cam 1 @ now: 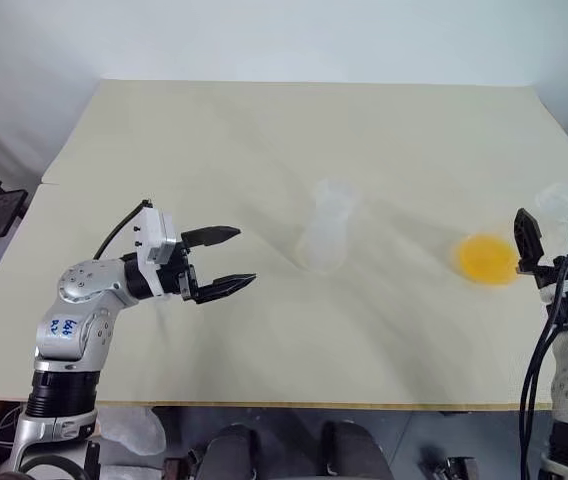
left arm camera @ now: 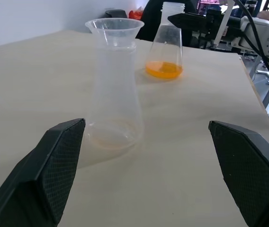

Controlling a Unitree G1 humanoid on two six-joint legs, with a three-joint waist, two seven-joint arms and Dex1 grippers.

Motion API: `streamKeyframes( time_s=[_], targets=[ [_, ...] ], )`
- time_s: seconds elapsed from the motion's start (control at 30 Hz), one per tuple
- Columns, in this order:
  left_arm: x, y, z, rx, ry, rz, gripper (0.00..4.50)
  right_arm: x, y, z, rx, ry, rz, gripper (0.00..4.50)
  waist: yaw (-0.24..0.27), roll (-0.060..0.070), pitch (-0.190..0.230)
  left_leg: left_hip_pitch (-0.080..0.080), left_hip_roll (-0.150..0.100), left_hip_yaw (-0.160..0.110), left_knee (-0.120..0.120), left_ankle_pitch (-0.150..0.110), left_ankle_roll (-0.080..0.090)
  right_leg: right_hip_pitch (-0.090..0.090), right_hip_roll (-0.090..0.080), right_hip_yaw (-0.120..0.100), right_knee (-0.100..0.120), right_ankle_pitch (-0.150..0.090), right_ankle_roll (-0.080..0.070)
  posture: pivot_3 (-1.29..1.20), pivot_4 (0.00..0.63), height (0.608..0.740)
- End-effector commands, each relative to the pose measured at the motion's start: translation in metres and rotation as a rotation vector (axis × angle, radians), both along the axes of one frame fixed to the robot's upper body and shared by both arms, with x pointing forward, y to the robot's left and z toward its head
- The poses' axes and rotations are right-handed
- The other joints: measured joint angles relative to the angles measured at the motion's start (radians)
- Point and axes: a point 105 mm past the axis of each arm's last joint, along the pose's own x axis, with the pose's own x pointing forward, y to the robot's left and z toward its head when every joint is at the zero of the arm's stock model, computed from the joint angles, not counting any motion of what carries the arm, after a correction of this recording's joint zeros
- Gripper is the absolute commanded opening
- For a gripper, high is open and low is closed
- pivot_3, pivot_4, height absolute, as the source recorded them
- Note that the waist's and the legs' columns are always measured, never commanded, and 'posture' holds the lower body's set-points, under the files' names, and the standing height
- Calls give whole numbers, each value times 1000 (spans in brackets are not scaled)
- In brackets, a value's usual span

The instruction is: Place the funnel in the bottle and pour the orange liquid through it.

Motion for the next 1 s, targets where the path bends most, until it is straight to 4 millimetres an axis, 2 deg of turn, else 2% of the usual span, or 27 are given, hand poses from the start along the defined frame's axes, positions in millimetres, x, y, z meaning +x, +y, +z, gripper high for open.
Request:
streamKeyframes(
  time_s=[0.03,0.3,0.33,0.37,0.4,0.5,0.53,0.67,0.73,0.87,0.97,1.0],
  targets=[
    [-8,-8,10,-23,-48,-26,4428,10,-4,13,-29,-14,-5,4500,0,0,0,0,0,0,0,0,0,0,0,0,0,0,0,0,150,740],
    [-6,-8,12,-31,-76,-10,4428,24,-4,17,-3,-29,18,4500,0,0,0,0,1,1,0,0,0,-1,0,1,0,0,0,0,150,740],
    [-5,-8,12,-33,-82,-6,4500,25,-5,17,3,-33,12,4121,1,0,0,0,1,1,0,0,0,-1,0,1,0,0,0,0,150,740],
    [-5,-9,13,-37,-88,-1,4500,25,-5,18,1,-41,16,3932,1,0,0,0,0,1,0,0,0,-1,0,1,0,0,0,0,150,740],
    [-5,-9,13,-40,-91,2,4500,26,-5,20,-2,-46,20,3477,1,0,0,0,0,1,0,0,0,-1,0,1,0,0,0,0,150,740],
    [-4,-10,12,-46,-96,6,4500,26,-3,21,-4,-57,34,2734,-1,0,0,0,1,1,0,0,0,-1,1,1,0,0,0,0,150,740],
    [-4,-10,11,-46,-97,8,4500,26,-2,21,-5,-58,38,2559,-1,0,0,0,1,1,0,0,0,-1,1,1,0,0,0,0,150,740],
    [-5,-9,11,-48,-104,14,4500,27,0,20,-13,-56,41,2522,-1,0,0,0,1,1,0,0,0,-1,1,1,0,0,0,0,150,740],
    [-4,-8,12,-49,-108,25,4500,28,6,25,-22,-70,69,2522,-1,0,0,0,1,2,0,0,0,-1,1,1,0,0,0,0,150,740],
    [2,-5,15,-62,-122,52,4500,36,40,55,-63,-149,182,2522,-5,1,0,0,1,2,0,0,0,-2,1,2,0,0,0,0,150,740],
    [7,-8,19,-82,-129,59,4500,50,60,53,-126,2,193,2522,-7,1,1,0,1,2,0,0,0,-3,1,3,1,0,0,0,150,740],
    [9,-10,21,-94,-133,61,4500,51,75,59,-138,1,247,2522,-7,1,1,0,2,2,0,0,0,-3,1,2,1,0,0,0,150,740]
  ],
)
